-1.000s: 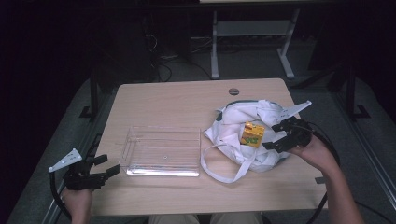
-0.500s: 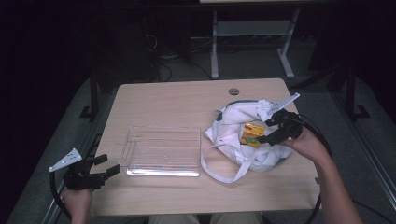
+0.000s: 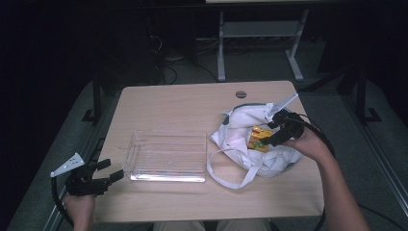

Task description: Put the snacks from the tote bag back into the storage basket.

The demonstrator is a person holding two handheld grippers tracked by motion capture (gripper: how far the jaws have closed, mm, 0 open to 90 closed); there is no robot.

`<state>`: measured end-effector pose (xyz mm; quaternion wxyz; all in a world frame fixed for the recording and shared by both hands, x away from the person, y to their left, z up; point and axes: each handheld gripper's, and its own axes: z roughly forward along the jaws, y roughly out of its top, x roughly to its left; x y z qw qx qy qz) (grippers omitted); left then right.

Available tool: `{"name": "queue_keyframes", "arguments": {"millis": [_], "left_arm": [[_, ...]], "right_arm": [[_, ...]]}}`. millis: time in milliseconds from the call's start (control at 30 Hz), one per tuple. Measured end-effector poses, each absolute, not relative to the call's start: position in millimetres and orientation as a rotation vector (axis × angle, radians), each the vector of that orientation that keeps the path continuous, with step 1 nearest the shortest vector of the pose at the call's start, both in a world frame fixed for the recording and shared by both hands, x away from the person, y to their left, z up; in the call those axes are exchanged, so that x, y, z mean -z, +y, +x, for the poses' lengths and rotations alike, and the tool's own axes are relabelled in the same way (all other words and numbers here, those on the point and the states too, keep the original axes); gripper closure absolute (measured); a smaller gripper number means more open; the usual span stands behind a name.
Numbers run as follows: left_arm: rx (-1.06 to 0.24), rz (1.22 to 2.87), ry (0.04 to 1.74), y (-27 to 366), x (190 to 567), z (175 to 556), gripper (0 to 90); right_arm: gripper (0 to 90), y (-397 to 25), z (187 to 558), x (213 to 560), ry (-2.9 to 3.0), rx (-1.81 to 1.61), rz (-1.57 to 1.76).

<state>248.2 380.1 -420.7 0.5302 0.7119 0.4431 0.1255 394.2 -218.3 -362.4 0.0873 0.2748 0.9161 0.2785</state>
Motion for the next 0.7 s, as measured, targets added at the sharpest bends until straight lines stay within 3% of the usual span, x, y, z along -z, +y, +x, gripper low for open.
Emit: {"name": "queue_keyframes", "arguments": {"millis": [700], "left_arm": [[-0.298,1.694,1.057,380.8,420.7,248.4,12.6]], "right_arm": [[39.5,-200.2,408.6,378.4,2.791,-0.741,0.740]]}}
